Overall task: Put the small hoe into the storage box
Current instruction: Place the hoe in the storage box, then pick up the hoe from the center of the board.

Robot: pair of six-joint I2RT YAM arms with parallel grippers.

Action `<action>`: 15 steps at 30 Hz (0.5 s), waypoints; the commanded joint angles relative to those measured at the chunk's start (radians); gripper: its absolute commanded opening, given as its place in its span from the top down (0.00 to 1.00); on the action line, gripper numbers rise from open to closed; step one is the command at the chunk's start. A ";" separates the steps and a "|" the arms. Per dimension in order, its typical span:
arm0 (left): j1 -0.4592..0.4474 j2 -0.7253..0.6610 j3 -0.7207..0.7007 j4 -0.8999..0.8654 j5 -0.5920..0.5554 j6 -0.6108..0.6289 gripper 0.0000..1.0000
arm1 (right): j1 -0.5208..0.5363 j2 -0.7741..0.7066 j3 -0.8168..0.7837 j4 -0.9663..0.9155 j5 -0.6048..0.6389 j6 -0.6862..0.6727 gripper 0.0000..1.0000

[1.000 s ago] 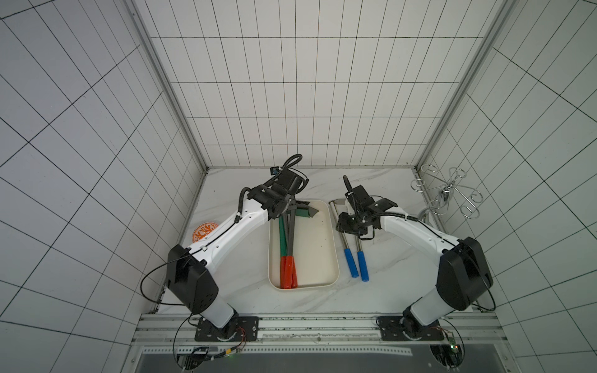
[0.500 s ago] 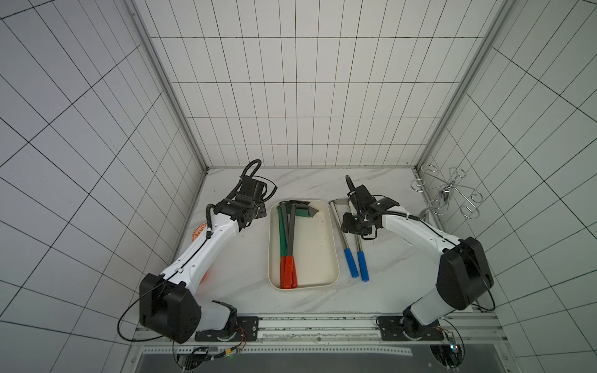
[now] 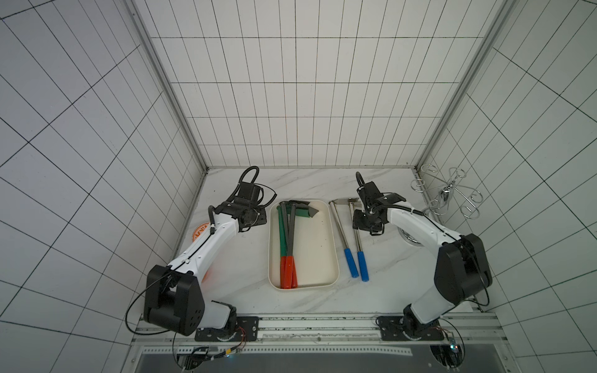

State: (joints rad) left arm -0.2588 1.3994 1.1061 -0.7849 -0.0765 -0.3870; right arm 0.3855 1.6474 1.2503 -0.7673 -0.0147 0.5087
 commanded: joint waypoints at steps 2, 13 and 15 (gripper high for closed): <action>0.003 0.001 -0.011 0.028 0.032 0.013 0.51 | -0.013 0.072 0.168 -0.042 0.056 -0.027 0.47; 0.004 -0.002 -0.014 0.027 0.052 0.016 0.52 | -0.031 0.237 0.295 -0.062 0.126 -0.060 0.45; 0.003 -0.004 -0.015 0.027 0.055 0.016 0.52 | -0.034 0.259 0.304 -0.065 0.133 -0.068 0.45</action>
State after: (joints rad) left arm -0.2588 1.4002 1.0969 -0.7807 -0.0299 -0.3805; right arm 0.3645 1.8786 1.4551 -0.7860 0.0757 0.4644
